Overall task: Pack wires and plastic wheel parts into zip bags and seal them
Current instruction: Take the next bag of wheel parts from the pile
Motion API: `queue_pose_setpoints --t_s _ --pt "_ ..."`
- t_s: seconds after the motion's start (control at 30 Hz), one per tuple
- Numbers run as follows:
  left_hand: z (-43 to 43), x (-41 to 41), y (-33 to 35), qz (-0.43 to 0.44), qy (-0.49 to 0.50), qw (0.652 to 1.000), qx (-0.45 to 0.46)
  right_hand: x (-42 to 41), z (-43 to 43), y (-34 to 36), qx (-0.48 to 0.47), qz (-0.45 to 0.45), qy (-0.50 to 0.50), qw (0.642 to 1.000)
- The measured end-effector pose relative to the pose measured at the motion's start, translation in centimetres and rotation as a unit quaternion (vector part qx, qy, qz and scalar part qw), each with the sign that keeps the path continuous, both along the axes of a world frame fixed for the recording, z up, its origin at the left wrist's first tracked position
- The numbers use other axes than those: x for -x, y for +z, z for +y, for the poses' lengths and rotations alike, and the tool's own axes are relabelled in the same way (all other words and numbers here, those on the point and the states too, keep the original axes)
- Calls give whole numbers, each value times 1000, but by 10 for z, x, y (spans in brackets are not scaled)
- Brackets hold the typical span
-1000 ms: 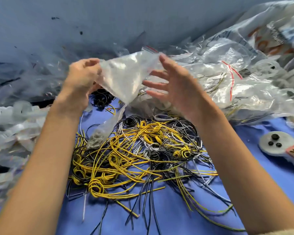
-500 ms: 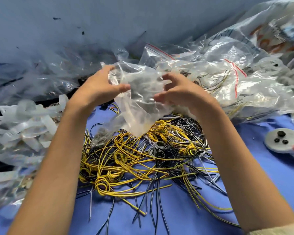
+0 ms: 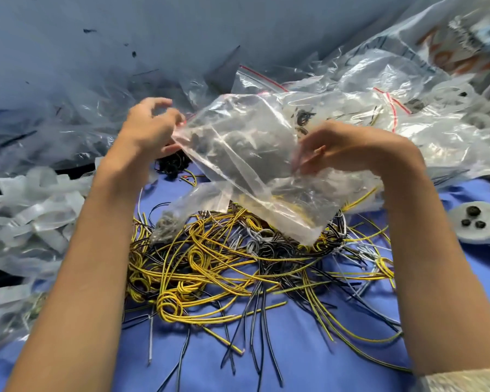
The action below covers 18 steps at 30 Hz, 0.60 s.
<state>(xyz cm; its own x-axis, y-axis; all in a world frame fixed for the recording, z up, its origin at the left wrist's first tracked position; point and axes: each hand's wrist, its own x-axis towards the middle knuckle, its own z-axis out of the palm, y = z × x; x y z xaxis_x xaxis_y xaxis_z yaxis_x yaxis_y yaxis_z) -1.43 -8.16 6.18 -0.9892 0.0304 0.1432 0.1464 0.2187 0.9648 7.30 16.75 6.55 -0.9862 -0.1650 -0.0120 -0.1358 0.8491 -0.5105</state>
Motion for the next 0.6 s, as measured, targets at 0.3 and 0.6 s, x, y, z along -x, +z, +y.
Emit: queue_pose_setpoints --t_s 0.3,0.6 --pt "-4 -15 0 56 -138 988 47 4 0 0 -54 82 -41 994" --pt "-9 -26 6 -7 -260 945 199 8 -14 2 13 249 -134 959"
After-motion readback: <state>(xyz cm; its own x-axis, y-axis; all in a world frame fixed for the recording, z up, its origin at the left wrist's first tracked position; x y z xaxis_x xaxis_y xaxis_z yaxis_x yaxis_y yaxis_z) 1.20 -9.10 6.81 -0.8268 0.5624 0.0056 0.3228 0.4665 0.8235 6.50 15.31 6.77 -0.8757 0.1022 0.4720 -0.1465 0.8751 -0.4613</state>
